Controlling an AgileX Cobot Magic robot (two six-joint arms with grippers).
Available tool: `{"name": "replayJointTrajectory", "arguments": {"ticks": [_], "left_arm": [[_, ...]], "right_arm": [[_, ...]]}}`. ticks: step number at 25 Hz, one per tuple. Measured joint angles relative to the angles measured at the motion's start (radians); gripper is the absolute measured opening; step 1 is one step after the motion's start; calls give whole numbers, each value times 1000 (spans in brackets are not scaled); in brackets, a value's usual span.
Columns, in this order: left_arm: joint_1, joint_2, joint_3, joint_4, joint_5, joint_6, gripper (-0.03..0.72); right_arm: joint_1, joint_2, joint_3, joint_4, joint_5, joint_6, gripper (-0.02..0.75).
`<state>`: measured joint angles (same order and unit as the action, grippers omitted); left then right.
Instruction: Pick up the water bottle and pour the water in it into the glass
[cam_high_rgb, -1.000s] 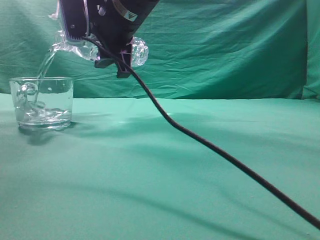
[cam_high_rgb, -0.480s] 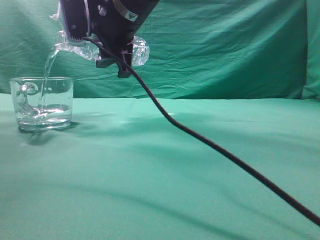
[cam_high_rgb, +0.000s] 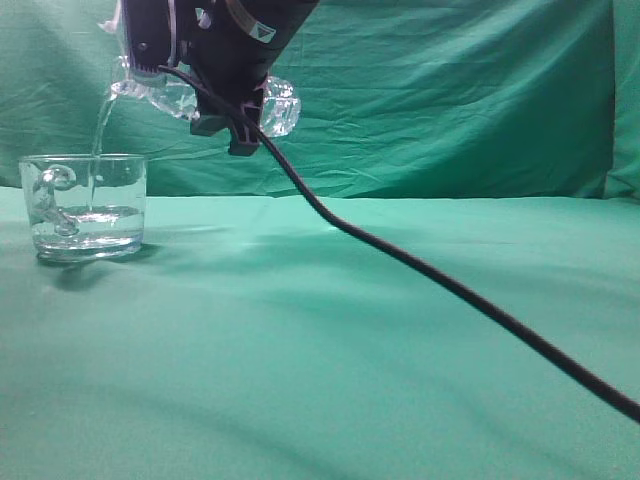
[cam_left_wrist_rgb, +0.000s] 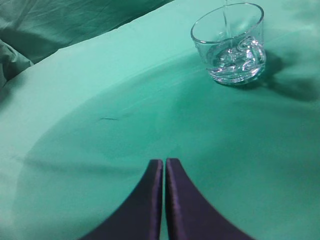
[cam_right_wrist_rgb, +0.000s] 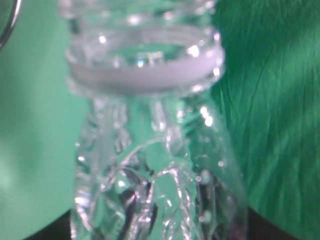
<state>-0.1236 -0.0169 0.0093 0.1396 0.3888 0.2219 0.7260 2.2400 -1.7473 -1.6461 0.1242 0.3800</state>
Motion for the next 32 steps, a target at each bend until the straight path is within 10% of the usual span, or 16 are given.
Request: {"name": "replayJointTrajectory", "arguments": {"ticks": [9,19,32], "left_arm": [[0,0,0,0,0,0,0],[0,0,0,0,0,0,0],[0,0,0,0,0,0,0]], "right_arm": [[0,-20,0,75,-4,810,330],[-18,-391,289,186,-34,976,330],[-458,-812,844,195,-403,996,330]]}}
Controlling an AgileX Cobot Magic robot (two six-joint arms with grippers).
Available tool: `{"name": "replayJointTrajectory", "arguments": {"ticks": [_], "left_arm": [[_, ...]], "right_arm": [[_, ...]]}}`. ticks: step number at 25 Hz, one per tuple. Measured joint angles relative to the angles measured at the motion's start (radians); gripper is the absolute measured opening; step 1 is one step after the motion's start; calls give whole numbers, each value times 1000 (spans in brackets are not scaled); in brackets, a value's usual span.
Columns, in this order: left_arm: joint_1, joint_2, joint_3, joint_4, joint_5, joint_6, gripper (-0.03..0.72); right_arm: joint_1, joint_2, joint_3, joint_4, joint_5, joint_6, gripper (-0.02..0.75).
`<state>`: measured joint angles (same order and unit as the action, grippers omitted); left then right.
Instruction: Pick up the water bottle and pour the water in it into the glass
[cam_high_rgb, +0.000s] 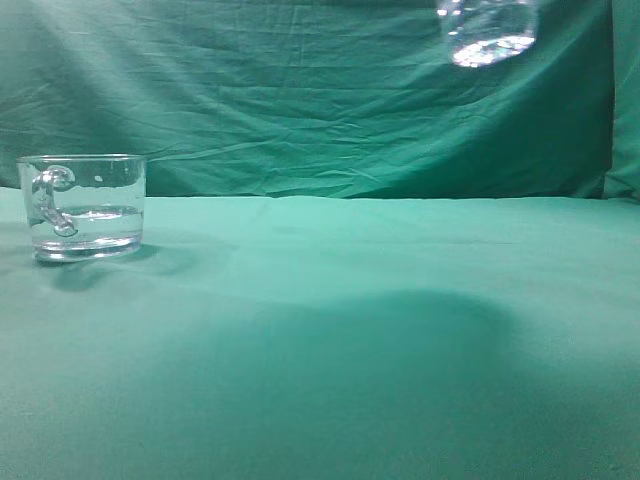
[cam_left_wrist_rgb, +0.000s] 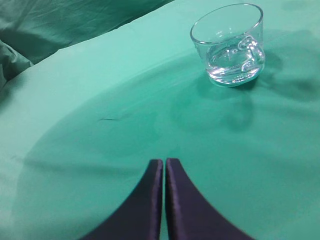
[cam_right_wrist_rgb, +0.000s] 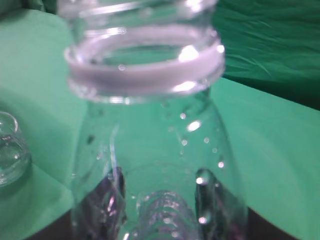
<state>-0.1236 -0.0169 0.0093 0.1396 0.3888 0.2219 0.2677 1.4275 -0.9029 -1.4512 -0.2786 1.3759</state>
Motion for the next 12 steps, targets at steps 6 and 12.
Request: {"name": "replayJointTrajectory", "arguments": {"ticks": [6,12], "left_arm": [[0,0,0,0,0,0,0],[0,0,0,0,0,0,0]], "right_arm": [[-140,8,139,407,-222,-447,330],[-147,129,155,562,-290,-670,330]]}}
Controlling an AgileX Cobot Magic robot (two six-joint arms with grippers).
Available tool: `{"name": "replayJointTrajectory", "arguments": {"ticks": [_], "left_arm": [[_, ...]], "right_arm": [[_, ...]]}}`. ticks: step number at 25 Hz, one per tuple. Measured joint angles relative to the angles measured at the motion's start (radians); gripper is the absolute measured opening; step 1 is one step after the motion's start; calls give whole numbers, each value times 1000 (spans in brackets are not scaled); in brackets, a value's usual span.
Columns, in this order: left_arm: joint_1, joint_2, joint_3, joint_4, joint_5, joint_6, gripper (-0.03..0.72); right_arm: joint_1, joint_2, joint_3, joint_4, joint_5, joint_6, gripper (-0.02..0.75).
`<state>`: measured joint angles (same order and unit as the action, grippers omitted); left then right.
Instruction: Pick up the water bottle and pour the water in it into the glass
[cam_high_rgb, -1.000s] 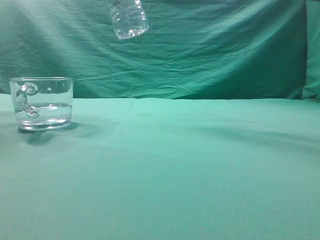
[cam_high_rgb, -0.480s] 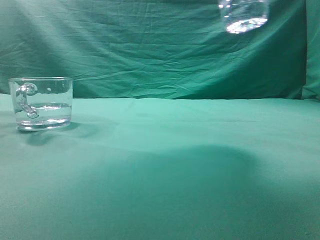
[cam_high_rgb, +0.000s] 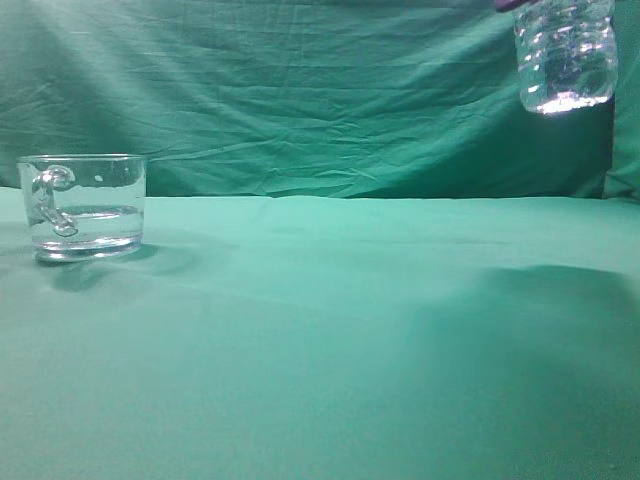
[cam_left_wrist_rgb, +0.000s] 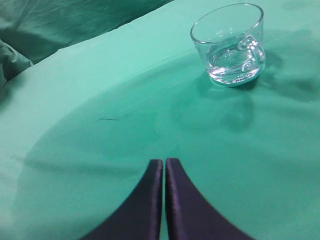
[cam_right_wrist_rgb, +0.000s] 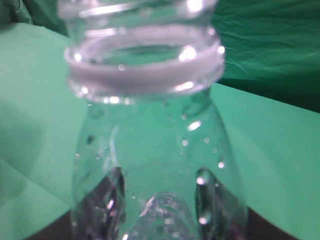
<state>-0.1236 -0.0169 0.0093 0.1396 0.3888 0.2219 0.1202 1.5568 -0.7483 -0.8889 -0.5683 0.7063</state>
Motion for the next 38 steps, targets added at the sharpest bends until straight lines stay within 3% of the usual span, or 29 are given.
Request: {"name": "replayJointTrajectory", "arguments": {"ticks": [10,15,27,34,38], "left_arm": [[0,0,0,0,0,0,0],[0,0,0,0,0,0,0],[0,0,0,0,0,0,0],[0,0,0,0,0,0,0],[0,0,0,0,0,0,0]], "right_arm": [[0,301,0,104,-330,-310,330],[0,393,0,109,-485,-345,330],[0,415,0,113,-448,-319,330],[0,413,-2,113,-463,-259,630],[0,352,-2,113,-460,-200,645]]}}
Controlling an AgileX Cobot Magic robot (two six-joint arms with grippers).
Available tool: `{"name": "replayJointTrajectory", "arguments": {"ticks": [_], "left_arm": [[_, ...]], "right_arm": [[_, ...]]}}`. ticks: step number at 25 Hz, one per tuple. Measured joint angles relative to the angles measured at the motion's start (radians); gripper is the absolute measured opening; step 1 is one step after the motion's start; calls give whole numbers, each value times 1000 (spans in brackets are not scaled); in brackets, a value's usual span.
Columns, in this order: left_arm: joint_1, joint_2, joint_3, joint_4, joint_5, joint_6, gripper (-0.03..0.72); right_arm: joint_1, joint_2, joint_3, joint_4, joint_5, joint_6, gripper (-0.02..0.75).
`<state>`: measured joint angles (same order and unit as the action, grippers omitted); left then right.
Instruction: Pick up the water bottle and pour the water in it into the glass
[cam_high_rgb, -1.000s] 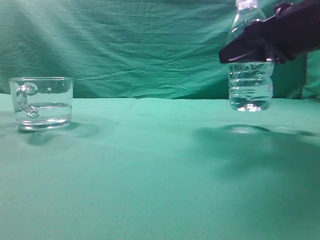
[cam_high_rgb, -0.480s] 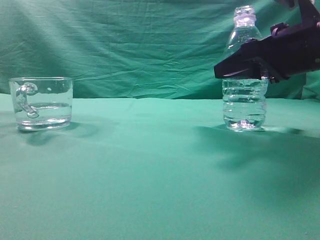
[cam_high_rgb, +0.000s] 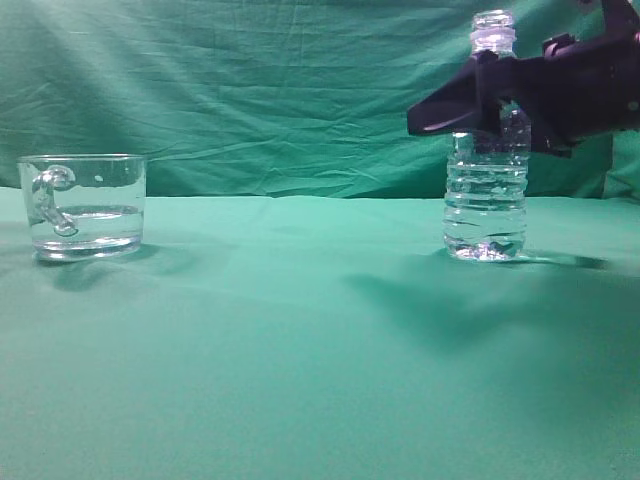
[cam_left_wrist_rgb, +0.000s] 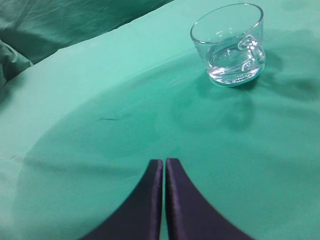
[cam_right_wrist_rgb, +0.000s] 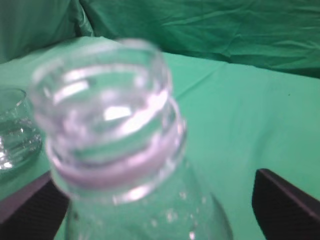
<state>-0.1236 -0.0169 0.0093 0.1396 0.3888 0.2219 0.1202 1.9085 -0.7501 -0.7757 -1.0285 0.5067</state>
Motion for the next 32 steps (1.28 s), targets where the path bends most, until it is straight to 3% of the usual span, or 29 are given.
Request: {"name": "replayJointTrajectory", "arguments": {"ticks": [7,11,16,19,26,32], "left_arm": [[0,0,0,0,0,0,0],[0,0,0,0,0,0,0],[0,0,0,0,0,0,0],[0,0,0,0,0,0,0],[0,0,0,0,0,0,0],[0,0,0,0,0,0,0]], "right_arm": [[0,-234,0,-4,112,13,671],[0,-385,0,-41,220,60,457],[-1,-567,0,-193,256,181,103],[-1,-668,2,-318,261,305,0],[-1,-911,2,-474,468,623,0],[-1,-1096,2,-560,434,684,0]]}}
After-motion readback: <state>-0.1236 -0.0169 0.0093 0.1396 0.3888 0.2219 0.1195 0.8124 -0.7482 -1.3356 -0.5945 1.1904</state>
